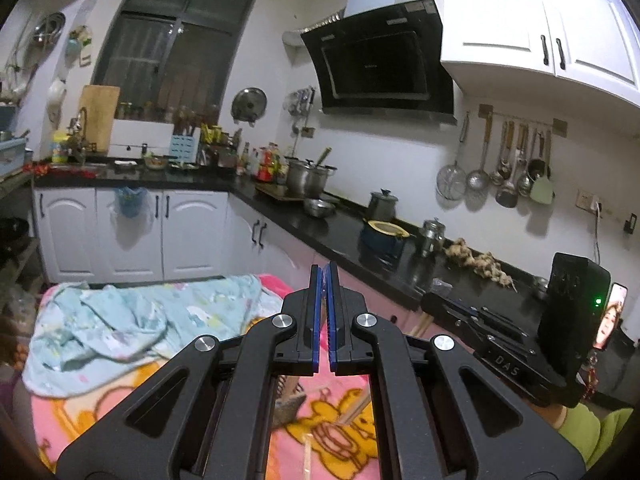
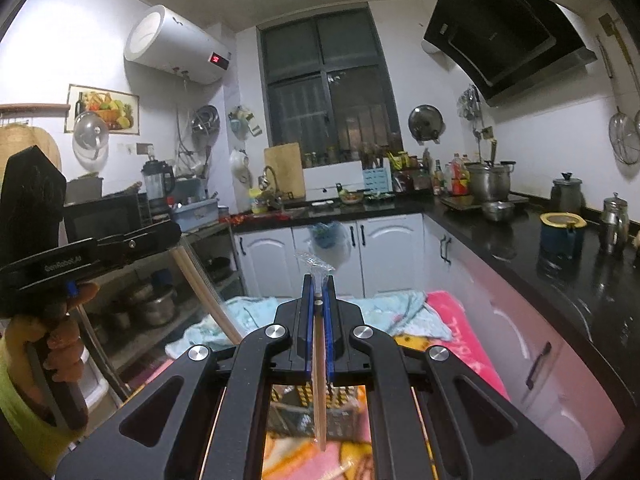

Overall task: Organize utensils
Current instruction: 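Lift the held chopsticks and lower both tools into the green caddy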

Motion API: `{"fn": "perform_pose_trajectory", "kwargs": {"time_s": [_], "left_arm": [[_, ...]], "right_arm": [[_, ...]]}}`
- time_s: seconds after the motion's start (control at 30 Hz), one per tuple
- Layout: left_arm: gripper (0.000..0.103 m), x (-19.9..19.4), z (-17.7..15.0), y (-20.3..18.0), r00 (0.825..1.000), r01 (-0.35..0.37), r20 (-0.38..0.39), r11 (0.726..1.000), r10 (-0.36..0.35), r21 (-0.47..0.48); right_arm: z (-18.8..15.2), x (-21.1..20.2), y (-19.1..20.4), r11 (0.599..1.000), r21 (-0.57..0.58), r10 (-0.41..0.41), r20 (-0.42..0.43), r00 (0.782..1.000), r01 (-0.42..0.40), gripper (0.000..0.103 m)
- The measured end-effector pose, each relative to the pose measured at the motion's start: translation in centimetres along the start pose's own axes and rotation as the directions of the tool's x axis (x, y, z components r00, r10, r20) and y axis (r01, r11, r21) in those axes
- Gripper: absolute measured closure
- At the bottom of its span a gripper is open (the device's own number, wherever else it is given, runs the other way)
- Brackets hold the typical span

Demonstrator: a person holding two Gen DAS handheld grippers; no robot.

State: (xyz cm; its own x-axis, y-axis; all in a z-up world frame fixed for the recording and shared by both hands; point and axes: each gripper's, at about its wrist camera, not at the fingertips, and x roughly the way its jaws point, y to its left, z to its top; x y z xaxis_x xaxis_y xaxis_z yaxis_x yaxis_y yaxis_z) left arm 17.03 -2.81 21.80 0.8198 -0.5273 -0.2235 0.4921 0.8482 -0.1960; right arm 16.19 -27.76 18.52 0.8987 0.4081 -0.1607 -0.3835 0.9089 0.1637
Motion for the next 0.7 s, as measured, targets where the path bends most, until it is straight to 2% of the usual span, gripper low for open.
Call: {"fn": "perform_pose_trajectory", "kwargs": {"time_s": [0.3, 0.5, 0.7], "left_arm": [[0.102, 0.6, 1.3, 3.1, 0.998, -0.063, 0.004, 0.998, 0.064, -0.022], [0.102, 1.7, 0.3, 5.0, 0.994, -0.107, -0.021, 0.993, 0.106, -0.047], [0.102, 3.1, -1.6, 6.6, 0.991, -0.123, -0.060, 0.990, 0.119, -0.072]], "right_arm": [[2.1, 3.6, 0.6, 1.000, -0.008, 0.022, 0.020, 1.000, -0.022, 0.098], [2.3, 6.1, 0.8, 1.000, -0.008, 0.012, 0.013, 1.000, -0.012, 0.098], [1.8, 7.8, 1.1, 1.000, -0.009, 0.008, 0.016, 1.000, -0.008, 0.098]]}}
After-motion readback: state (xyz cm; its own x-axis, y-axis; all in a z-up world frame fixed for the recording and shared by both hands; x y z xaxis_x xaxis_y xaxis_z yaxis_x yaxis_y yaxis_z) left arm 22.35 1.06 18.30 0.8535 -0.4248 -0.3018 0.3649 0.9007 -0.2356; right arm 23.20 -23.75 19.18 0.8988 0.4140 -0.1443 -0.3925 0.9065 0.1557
